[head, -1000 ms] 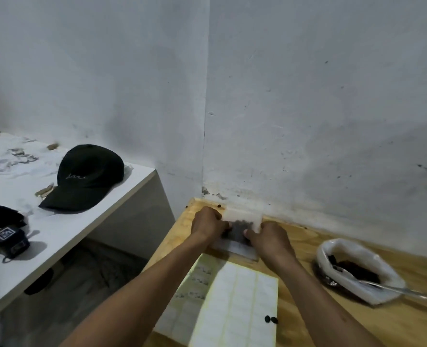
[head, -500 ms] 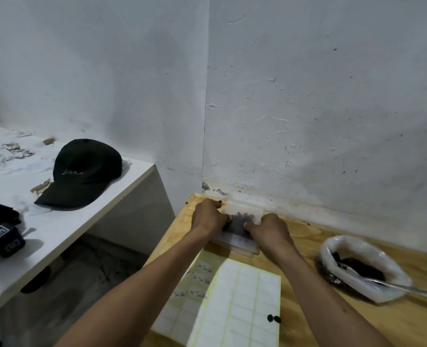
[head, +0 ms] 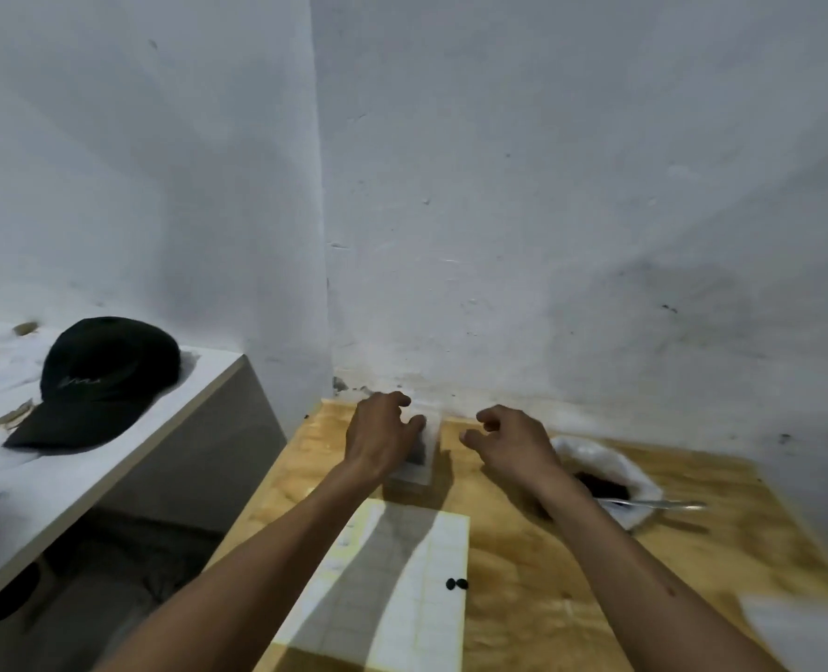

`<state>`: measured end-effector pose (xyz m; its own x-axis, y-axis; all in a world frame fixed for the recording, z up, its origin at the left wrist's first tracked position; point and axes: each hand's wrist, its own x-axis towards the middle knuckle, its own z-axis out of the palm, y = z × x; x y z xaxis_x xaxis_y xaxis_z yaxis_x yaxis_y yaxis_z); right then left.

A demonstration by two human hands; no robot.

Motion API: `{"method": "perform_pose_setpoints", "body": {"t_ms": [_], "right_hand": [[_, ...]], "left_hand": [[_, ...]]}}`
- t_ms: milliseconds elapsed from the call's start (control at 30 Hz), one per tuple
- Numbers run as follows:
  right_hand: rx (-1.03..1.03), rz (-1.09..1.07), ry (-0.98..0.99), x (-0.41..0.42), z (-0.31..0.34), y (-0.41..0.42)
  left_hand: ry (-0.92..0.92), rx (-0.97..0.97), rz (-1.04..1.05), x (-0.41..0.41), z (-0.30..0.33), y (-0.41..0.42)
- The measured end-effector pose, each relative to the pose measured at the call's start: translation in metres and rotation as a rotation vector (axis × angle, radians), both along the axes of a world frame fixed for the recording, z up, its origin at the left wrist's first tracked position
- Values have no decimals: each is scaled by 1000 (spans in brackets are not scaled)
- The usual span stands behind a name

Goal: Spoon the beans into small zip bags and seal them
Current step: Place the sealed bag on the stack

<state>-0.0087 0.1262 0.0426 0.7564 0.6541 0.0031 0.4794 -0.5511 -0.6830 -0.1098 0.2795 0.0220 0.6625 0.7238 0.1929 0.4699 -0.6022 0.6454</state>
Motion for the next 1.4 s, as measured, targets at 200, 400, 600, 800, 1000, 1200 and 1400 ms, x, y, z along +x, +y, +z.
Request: {"method": "perform_pose_setpoints", "body": {"t_ms": [200, 400, 600, 800, 1000, 1200, 1400], "right_hand": [[11, -92, -104, 19, 43, -78], [12, -278, -93, 43, 53, -175], [-290, -492, -82, 53, 26, -266], [-551, -503, 4, 31, -7, -307], [-327, -630, -40, 31, -25, -315], [148, -698, 129, 29, -9, -322], [499, -620, 274, 30, 17, -318]], "left_hand": [[-146, 4, -157, 25, 16, -70], [-263, 18, -392, 55, 24, -151], [-63, 48, -761, 76, 10, -243], [380, 224, -854, 83, -30, -306], [352, 155, -784, 82, -36, -313], [200, 5, -745, 79, -41, -310], [-411, -490, -652, 72, -14, -282]]}}
